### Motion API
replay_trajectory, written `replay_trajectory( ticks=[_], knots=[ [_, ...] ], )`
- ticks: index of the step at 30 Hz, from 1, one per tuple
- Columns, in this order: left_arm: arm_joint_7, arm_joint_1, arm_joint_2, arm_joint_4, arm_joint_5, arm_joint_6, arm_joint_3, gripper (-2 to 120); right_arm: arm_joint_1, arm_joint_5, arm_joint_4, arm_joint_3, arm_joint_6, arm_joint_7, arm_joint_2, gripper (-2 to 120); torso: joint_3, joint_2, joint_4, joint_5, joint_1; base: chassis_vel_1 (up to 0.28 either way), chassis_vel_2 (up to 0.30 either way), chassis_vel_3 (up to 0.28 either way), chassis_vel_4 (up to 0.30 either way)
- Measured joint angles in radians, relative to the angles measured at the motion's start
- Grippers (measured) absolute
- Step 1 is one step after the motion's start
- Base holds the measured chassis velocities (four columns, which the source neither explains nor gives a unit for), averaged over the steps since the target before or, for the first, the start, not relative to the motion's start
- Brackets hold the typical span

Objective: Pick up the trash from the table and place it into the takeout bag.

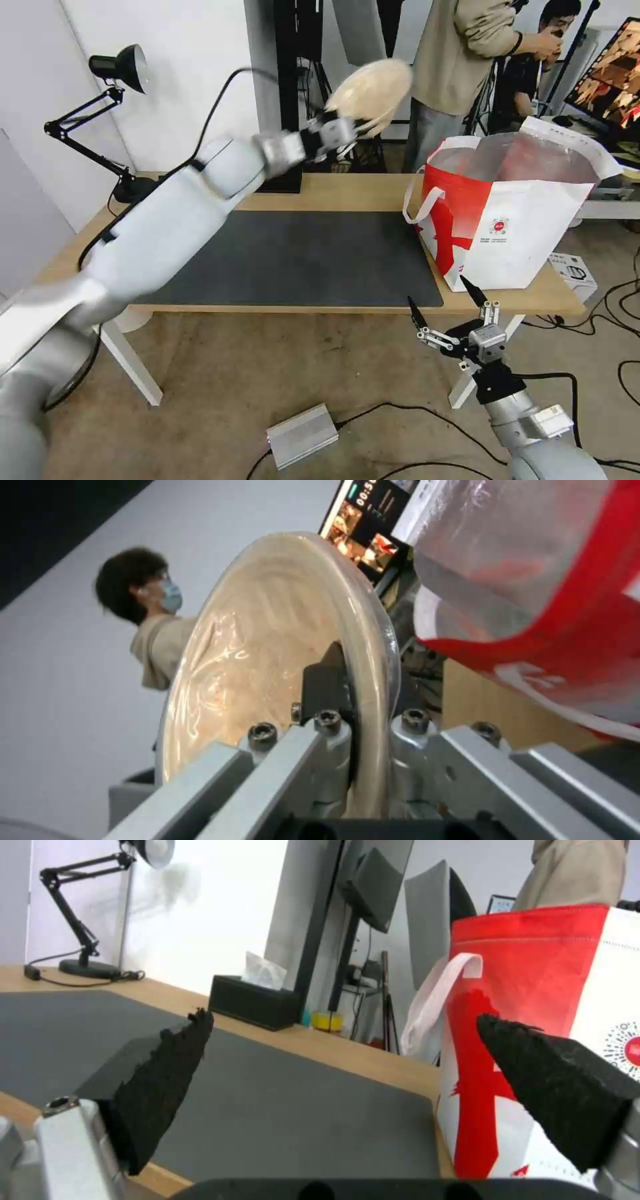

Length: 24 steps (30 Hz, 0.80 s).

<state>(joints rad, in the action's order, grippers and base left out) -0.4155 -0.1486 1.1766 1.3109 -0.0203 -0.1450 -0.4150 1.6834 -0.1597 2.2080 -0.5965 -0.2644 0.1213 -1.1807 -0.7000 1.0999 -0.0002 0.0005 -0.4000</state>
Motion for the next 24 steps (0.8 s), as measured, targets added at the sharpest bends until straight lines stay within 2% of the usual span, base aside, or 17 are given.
replay_trajectory(
  ticks=[4,12,15,16,19,20,23,24],
  knots=[
    [-0.013,-0.043,0.074,-0.078,0.038,-0.022,-0.024,1,0.000,0.000,0.000,0.000,0.000,0.000,0.000,100,0.000,0.000,-0.0001,-0.0001,0.000,0.000,0.000,0.000,0.000],
    [-0.013,-0.067,0.151,-0.153,0.083,-0.049,-0.047,1,0.000,0.000,0.000,0.000,0.000,0.000,0.000,100,0.000,0.000,0.0002,-0.0004,0.000,0.000,0.000,0.000,0.000],
    [-0.013,-0.081,0.214,-0.219,0.161,-0.102,-0.037,1,0.000,0.000,0.000,0.000,0.000,0.000,0.000,100,0.000,0.000,0.0001,-0.0003,0.000,0.000,0.000,0.000,0.000],
    [-0.013,-0.081,0.214,-0.219,0.161,-0.102,-0.037,1,0.000,0.000,0.000,0.000,0.000,0.000,0.000,100,0.000,0.000,0.0001,-0.0003,0.000,0.000,0.000,0.000,0.000],
    [-0.013,-0.087,0.286,-0.284,0.231,-0.138,-0.021,1,0.000,0.000,0.000,0.000,0.000,0.000,0.000,100,0.000,0.000,0.0002,-0.0003,0.000,0.000,0.000,0.000,0.000],
    [-0.013,-0.087,0.286,-0.284,0.231,-0.138,-0.021,1,0.000,0.000,0.000,0.000,0.000,0.000,0.000,100,0.000,0.000,0.0002,-0.0003,0.000,0.000,0.000,0.000,0.000],
    [-0.013,-0.090,0.358,-0.347,0.306,-0.170,0.006,1,0.000,0.000,0.000,0.000,0.000,0.000,0.000,100,0.000,0.000,0.0000,-0.0003,0.000,0.000,0.000,0.000,0.000],
    [-0.013,-0.090,0.358,-0.347,0.306,-0.170,0.006,1,0.000,0.000,0.000,0.000,0.000,0.000,0.000,100,0.000,0.000,0.0000,-0.0003,0.000,0.000,0.000,0.000,0.000]
  ],
)
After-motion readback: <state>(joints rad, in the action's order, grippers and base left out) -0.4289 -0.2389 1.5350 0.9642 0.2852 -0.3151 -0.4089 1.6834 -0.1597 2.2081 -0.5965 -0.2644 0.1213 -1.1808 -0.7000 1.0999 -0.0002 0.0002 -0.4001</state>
